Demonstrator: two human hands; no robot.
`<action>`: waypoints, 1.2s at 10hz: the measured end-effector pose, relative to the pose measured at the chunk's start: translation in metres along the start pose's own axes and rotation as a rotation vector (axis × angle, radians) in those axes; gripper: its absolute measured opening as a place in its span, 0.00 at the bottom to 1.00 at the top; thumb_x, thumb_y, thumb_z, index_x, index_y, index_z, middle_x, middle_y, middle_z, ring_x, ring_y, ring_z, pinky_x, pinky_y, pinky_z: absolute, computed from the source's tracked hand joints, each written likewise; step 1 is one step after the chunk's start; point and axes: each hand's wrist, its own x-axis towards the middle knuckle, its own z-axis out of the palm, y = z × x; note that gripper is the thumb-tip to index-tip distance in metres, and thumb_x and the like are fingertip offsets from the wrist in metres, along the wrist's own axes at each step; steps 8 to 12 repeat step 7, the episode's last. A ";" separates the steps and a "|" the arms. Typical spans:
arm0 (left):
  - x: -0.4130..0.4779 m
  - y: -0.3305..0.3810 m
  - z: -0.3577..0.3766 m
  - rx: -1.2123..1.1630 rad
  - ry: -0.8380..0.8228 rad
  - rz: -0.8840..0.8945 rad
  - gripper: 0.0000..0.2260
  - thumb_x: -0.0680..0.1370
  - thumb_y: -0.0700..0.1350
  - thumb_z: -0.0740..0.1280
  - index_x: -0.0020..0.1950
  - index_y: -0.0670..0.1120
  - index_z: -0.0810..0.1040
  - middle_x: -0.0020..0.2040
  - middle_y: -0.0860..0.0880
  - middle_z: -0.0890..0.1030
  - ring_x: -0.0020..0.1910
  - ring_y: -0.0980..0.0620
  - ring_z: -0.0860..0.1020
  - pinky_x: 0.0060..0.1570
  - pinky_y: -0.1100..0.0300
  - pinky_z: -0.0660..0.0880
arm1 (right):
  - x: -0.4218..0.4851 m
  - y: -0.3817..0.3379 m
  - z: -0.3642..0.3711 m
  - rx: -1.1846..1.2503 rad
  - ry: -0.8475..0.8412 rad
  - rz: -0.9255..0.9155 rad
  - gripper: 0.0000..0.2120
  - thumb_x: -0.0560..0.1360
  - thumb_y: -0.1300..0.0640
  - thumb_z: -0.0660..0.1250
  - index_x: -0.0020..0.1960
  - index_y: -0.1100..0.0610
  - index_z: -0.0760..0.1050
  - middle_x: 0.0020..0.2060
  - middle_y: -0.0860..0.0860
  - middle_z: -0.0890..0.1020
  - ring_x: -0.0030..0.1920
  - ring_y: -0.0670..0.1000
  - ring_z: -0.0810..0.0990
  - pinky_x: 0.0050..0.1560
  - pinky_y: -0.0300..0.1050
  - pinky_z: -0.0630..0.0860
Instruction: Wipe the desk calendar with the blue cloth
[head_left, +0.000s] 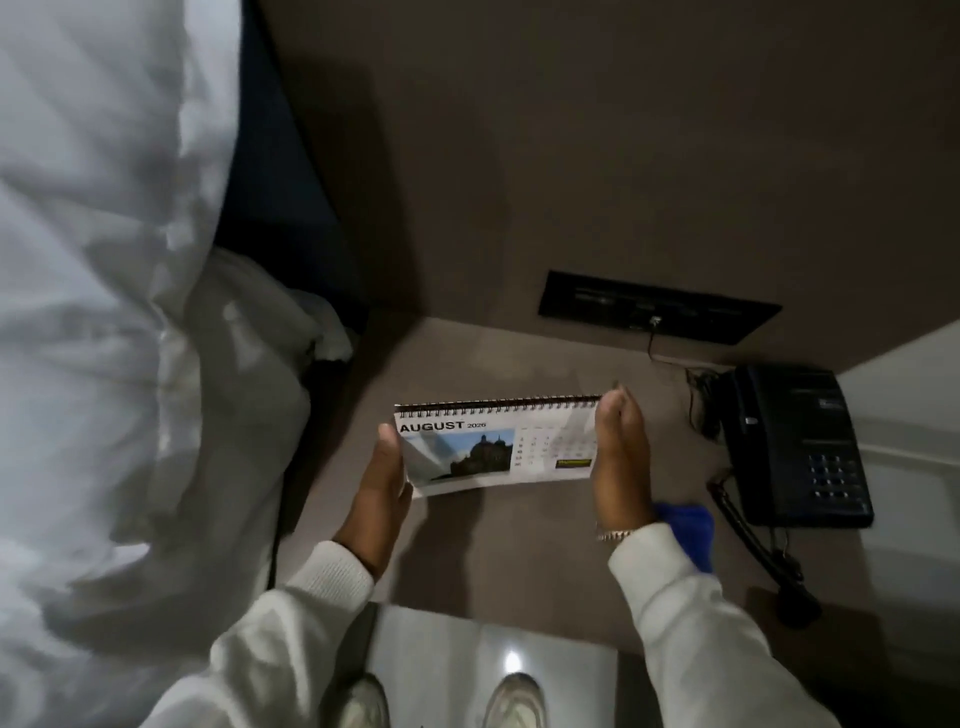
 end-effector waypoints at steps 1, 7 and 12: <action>0.029 0.018 -0.009 -0.013 0.013 -0.001 0.18 0.72 0.73 0.50 0.51 0.75 0.77 0.53 0.75 0.80 0.55 0.77 0.75 0.70 0.55 0.57 | 0.002 -0.006 0.015 0.078 -0.016 0.039 0.28 0.72 0.34 0.58 0.63 0.53 0.65 0.67 0.61 0.75 0.65 0.61 0.77 0.67 0.63 0.73; 0.099 0.121 -0.008 0.045 0.035 -0.008 0.27 0.78 0.66 0.53 0.73 0.54 0.68 0.73 0.54 0.70 0.68 0.56 0.70 0.68 0.55 0.62 | 0.042 -0.076 0.033 0.200 0.177 0.035 0.35 0.76 0.30 0.52 0.74 0.51 0.63 0.75 0.54 0.68 0.71 0.50 0.68 0.72 0.53 0.65; 0.099 0.121 -0.008 0.045 0.035 -0.008 0.27 0.78 0.66 0.53 0.73 0.54 0.68 0.73 0.54 0.70 0.68 0.56 0.70 0.68 0.55 0.62 | 0.042 -0.076 0.033 0.200 0.177 0.035 0.35 0.76 0.30 0.52 0.74 0.51 0.63 0.75 0.54 0.68 0.71 0.50 0.68 0.72 0.53 0.65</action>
